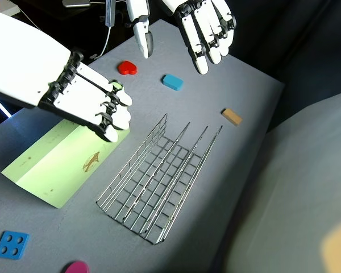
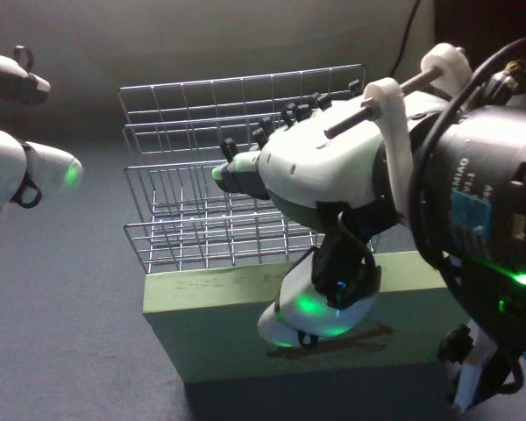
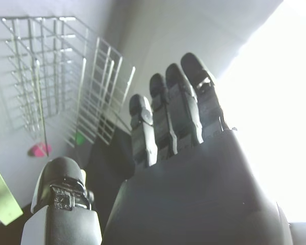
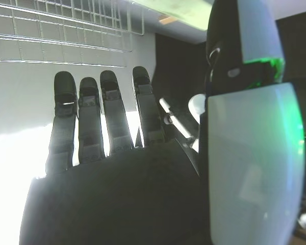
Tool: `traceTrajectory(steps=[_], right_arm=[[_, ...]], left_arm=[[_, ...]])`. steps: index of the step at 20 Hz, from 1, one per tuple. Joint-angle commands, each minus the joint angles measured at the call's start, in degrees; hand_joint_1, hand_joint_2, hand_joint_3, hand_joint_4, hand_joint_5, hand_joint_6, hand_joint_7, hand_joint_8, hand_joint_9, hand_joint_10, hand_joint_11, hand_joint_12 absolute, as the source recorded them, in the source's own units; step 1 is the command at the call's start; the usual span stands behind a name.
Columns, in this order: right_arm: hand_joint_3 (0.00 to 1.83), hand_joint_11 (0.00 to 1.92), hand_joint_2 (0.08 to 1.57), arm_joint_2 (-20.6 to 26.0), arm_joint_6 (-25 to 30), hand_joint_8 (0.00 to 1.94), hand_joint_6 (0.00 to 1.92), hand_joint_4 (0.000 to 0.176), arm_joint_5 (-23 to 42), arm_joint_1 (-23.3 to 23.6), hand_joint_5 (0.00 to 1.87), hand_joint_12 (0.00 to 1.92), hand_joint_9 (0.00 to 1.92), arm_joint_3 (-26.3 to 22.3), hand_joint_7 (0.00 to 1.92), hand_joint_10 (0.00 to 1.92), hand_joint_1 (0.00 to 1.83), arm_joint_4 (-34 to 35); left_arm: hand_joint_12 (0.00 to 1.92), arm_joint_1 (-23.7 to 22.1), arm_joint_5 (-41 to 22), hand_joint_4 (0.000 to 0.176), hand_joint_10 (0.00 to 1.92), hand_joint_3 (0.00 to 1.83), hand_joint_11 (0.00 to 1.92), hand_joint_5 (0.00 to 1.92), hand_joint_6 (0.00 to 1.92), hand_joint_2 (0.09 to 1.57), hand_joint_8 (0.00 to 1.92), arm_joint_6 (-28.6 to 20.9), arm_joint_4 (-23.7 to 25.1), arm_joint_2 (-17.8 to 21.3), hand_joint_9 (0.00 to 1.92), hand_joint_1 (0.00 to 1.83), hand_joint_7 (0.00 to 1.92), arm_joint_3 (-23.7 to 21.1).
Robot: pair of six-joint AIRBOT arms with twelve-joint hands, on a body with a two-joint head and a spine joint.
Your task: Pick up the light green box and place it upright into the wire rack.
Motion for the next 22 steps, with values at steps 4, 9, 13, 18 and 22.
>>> traceTrajectory(steps=[4,9,13,18,22], right_arm=[[0.00,0.00,0.92,-1.49,0.24,0.00,0.00,0.108,1.69,-0.29,0.11,0.56,0.03,2.29,0.10,0.00,0.77,-3.19],[0.00,0.00,0.91,-3.05,0.17,0.01,0.01,0.107,1.86,-1.30,0.16,0.60,0.08,4.12,0.14,0.01,0.77,-2.64],[0.00,0.00,0.91,-3.15,0.11,0.01,0.01,0.107,1.81,-2.12,0.17,0.61,0.08,4.13,0.15,0.01,0.77,-1.55],[0.00,0.00,0.91,-3.46,-0.30,0.01,0.01,0.106,2.02,-2.65,0.16,0.61,0.09,4.16,0.16,0.01,0.77,-1.60],[0.00,0.00,0.91,-3.67,0.22,0.01,0.01,0.083,2.26,-3.67,0.19,0.73,0.14,4.28,0.20,0.02,0.77,-2.17]], left_arm=[[0.66,-1.12,-2.24,0.104,0.00,0.00,0.00,0.29,0.00,1.13,0.00,0.77,4.32,0.15,0.23,0.10,0.30,-0.33],[0.67,-1.27,-2.01,0.102,0.01,0.00,0.00,0.31,0.00,1.14,0.00,0.78,3.96,0.16,0.25,0.12,0.31,-0.31],[0.68,-1.68,-1.77,0.103,0.00,0.00,0.00,0.31,0.00,1.14,0.00,1.09,3.96,0.16,0.24,0.13,0.31,-0.37],[0.66,-1.73,-1.54,0.103,0.00,0.00,0.00,0.31,0.00,1.14,0.00,1.39,3.96,0.16,0.24,0.14,0.31,-0.37],[0.66,-1.75,-1.38,0.103,0.00,0.00,0.00,0.31,0.00,1.14,0.00,1.46,3.96,0.16,0.24,0.14,0.31,-0.36]])
